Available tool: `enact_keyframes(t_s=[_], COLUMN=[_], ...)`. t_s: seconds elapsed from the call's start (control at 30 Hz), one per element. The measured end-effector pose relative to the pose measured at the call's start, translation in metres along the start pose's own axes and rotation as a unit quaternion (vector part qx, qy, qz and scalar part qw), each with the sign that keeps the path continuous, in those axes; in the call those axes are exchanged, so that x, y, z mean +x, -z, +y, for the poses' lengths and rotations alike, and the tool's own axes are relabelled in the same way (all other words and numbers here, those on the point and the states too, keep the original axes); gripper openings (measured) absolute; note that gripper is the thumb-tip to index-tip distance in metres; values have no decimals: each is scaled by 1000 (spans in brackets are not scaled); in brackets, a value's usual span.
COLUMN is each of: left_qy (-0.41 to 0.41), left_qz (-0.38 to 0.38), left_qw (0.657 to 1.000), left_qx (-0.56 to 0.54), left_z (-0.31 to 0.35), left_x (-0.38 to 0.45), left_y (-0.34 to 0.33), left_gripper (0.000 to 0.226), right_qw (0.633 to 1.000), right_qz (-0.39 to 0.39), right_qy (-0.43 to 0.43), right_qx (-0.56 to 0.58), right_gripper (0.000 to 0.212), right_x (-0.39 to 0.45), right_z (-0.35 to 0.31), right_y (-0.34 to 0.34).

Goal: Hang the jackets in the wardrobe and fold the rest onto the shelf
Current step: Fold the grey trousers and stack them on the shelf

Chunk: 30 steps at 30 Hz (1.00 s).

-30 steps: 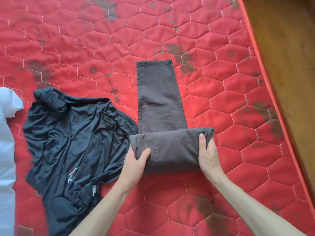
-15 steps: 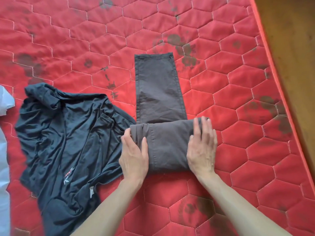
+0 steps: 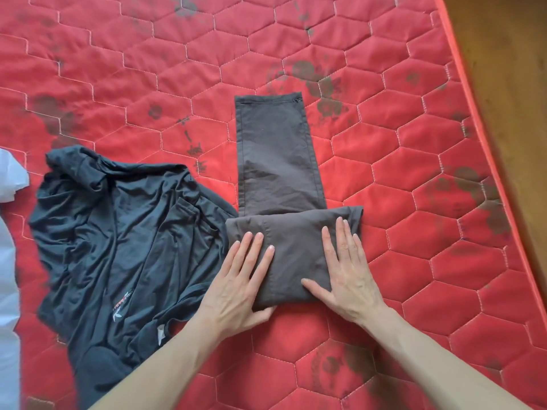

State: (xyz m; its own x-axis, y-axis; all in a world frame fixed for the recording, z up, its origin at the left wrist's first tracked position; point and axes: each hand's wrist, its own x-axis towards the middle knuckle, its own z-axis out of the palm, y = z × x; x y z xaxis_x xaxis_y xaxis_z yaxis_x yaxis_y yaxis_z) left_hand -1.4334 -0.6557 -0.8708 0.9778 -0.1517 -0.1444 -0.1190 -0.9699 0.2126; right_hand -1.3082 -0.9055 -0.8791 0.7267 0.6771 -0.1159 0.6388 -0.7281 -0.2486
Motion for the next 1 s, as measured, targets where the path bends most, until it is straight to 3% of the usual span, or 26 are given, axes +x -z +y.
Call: enact_keyframes(t_s=[0.17, 0.37, 0.5, 0.63, 0.7, 0.77, 0.83, 1.0], left_qy=[8, 92, 88, 133, 172, 231, 286, 363], left_qz=[-42, -87, -82, -78, -55, -7, 45, 154], left_qw=[998, 990, 993, 976, 945, 890, 833, 709], left_qx=[36, 66, -3, -152, -272, -394, -471, -585], left_z=[13, 47, 40, 22, 13, 3, -4, 6], left_x=[1, 17, 21, 23, 20, 15, 13, 20], left_y=[10, 35, 64, 100, 112, 116, 112, 85], left_gripper=[112, 86, 69, 53, 50, 33, 32, 14], right_qw=[994, 980, 981, 983, 975, 957, 930, 895], right_qz=[-42, -97, -57, 33, 80, 102, 89, 101], right_qy=[100, 168, 184, 147, 74, -23, -110, -187], right_qx=[-17, -44, -30, 101, 192, 270, 339, 392], right_gripper=[126, 119, 89, 43, 33, 30, 28, 26], right_x=[-4, 0, -2, -9, -17, -24, -28, -12], right_z=[25, 41, 45, 45, 42, 35, 25, -1], right_y=[11, 36, 55, 71, 76, 82, 89, 84])
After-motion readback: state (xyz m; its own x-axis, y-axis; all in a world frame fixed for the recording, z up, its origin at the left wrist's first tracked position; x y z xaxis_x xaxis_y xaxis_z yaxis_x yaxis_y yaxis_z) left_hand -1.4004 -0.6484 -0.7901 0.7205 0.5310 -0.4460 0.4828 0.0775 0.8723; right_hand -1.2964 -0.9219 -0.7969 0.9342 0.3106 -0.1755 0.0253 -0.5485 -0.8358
